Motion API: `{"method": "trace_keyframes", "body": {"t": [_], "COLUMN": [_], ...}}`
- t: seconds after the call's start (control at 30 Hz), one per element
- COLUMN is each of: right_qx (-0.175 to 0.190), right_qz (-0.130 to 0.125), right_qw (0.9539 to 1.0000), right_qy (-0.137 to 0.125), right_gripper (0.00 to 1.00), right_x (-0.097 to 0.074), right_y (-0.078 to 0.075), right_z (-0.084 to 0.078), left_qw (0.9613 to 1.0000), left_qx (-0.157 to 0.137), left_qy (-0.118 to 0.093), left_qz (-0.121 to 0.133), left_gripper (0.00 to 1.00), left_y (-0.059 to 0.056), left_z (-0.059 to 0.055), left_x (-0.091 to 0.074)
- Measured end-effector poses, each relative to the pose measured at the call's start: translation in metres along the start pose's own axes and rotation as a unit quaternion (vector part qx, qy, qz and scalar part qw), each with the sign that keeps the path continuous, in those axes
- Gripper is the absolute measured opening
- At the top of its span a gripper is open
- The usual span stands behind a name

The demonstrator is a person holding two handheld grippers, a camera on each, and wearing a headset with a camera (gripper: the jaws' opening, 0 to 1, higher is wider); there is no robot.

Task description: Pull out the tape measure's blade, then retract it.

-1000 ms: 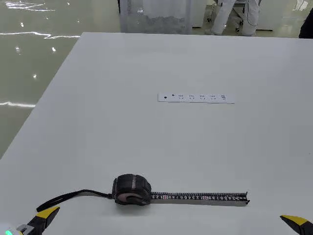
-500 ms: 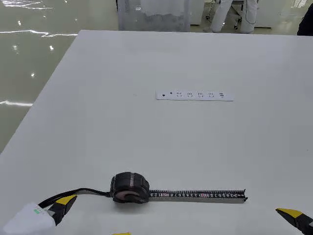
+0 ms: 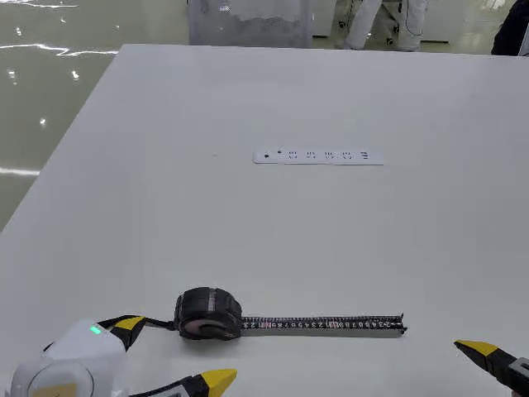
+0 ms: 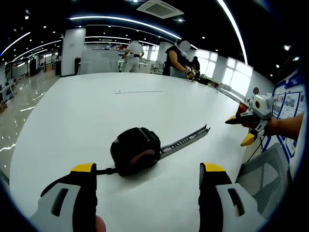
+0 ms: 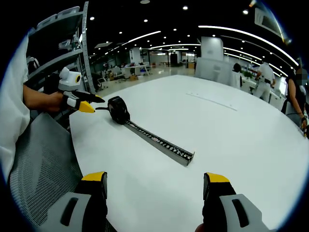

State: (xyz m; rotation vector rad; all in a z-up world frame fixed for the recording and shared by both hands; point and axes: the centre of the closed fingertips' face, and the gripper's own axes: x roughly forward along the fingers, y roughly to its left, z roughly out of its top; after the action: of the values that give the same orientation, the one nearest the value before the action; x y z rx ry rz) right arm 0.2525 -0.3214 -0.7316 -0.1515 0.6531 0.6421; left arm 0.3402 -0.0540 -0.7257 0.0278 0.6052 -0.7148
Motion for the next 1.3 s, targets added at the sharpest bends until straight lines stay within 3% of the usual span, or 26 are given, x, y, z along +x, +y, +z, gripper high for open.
{"method": "trace_keyframes", "body": {"t": [0.77,1.0,1.3], "right_qx": [0.002,0.005,-0.006], "right_qz": [-0.005,-0.003,0.005], "right_qw": [1.0,1.0,0.9999], "right_qy": [0.002,0.006,0.013], "right_gripper": [0.82,0.81,0.76], "right_x": [-0.004,0.0,0.005], "right_y": [-0.006,-0.007,-0.013], "right_z": [0.0,-0.002,-0.002], "left_qw": [0.9997,0.9995,0.9978], "left_qx": [-0.014,-0.031,-0.053], "left_qy": [0.008,0.002,-0.013], "left_qz": [-0.016,-0.003,0.037], "left_gripper": [0.83,0.84,0.83], "left_y": [-0.008,-0.007,-0.005], "left_z": [0.002,0.003,0.006], "left_x": [0.033,0.035,0.041]}}
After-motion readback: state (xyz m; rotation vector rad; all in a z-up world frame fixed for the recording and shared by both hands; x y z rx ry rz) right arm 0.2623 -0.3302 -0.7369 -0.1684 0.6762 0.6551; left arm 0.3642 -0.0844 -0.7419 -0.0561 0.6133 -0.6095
